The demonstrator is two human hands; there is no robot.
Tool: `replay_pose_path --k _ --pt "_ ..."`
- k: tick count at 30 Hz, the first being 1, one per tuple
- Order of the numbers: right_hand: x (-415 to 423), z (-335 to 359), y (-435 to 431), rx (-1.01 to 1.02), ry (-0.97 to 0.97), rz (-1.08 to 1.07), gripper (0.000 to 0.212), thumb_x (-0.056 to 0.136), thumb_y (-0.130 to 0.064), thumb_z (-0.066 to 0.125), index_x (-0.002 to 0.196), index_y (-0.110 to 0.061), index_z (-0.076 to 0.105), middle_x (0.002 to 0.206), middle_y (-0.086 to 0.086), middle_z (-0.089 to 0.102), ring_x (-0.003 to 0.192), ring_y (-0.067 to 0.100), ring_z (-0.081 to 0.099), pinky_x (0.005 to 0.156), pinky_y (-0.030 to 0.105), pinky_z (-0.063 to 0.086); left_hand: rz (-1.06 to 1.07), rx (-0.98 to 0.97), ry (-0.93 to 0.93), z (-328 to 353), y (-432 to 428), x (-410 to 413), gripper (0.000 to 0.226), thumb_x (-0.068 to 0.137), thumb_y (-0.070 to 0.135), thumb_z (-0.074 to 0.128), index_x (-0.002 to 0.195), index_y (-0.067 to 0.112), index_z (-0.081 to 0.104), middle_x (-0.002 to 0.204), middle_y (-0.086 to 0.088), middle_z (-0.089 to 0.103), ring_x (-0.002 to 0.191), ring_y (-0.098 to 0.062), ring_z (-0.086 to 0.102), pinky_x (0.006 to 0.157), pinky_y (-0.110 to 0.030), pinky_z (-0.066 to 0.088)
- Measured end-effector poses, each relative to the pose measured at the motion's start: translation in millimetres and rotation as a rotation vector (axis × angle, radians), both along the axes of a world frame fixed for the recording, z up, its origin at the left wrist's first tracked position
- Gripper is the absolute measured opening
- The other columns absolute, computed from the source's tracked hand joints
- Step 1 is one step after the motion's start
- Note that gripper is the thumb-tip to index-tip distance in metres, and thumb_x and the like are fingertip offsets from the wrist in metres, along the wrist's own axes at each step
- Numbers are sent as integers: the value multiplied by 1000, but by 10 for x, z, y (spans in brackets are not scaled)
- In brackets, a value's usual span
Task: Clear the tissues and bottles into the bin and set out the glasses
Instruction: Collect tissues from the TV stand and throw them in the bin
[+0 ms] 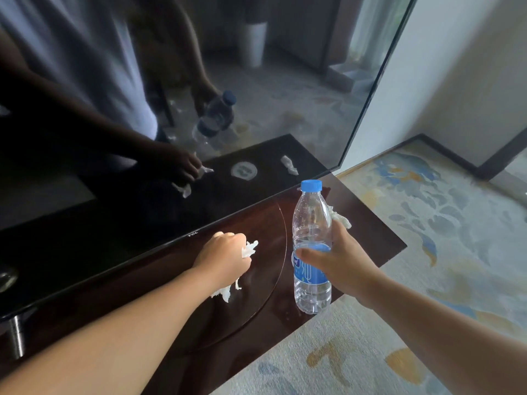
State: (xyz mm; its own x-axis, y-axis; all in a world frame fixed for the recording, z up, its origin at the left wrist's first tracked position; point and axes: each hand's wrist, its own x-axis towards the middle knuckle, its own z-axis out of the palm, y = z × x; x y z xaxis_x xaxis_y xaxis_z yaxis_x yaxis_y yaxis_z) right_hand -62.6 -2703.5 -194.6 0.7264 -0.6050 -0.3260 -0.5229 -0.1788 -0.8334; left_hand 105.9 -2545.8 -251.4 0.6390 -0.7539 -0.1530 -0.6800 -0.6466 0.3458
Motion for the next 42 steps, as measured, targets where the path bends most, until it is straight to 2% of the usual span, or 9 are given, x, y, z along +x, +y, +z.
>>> replay_pose_path --k 4,9,15,18,22,25,30,36,42 --pt "-83 162 14 -42 -19 -50 47 71 -46 76 101 -45 40 97 -19 58 79 3 64 50 12 48 -22 -90 26 181 -95 -26 12 81 14 52 78 19 42 82 5 50 78 -22 47 62 -31 30" --pt "-213 269 -9 -95 -7 -97 54 72 -47 77 109 -40 39 100 -18 56 80 5 63 48 12 48 -36 -117 88 333 -164 -85 22 81 11 51 99 22 56 98 6 54 83 -22 53 62 -29 34" --pt "-391 344 -148 -126 -27 -97 59 62 -55 75 108 -40 42 97 -18 59 76 2 65 53 17 51 -62 -138 88 451 -338 -240 24 82 19 42 90 13 63 99 0 59 90 -25 57 78 -38 49" --pt "-477 359 -300 -98 -57 -98 63 53 -60 72 105 -43 42 96 -17 61 73 6 67 57 25 59 -10 -168 106 514 -463 -346 16 78 13 47 85 15 62 90 0 60 83 -24 57 73 -38 50" --pt "-636 349 -612 -105 -72 -56 55 61 -54 75 104 -42 41 96 -17 59 75 6 66 55 21 57 26 -141 128 549 -727 -527 9 77 16 48 75 21 56 80 4 59 77 -22 57 63 -33 46" --pt "-788 350 -924 -90 -81 -21 53 67 -48 77 105 -41 40 97 -17 58 79 8 65 61 24 58 65 -126 108 532 -978 -722 14 80 19 49 68 24 46 75 8 54 70 -19 52 56 -29 37" --pt "-1074 344 -1430 -86 -77 26 52 73 -43 77 109 -35 41 97 -15 56 81 9 64 58 22 55 137 -120 67 527 -1436 -1132 24 81 29 53 62 21 41 69 7 52 69 -19 50 56 -31 35" --pt "-1256 264 -1825 -28 -71 49 51 74 -40 77 111 -31 43 99 -12 57 81 8 64 56 20 53 128 -36 4 544 -1770 -1402 17 83 27 49 71 14 48 72 2 55 71 -25 53 52 -32 32" --pt "-1197 169 -2066 -1 -45 63 52 74 -42 77 112 -31 43 99 -11 58 80 11 65 61 28 59 127 -37 38 494 -2001 -1393 2 82 23 50 82 24 49 70 8 51 65 -18 48 50 -30 30"
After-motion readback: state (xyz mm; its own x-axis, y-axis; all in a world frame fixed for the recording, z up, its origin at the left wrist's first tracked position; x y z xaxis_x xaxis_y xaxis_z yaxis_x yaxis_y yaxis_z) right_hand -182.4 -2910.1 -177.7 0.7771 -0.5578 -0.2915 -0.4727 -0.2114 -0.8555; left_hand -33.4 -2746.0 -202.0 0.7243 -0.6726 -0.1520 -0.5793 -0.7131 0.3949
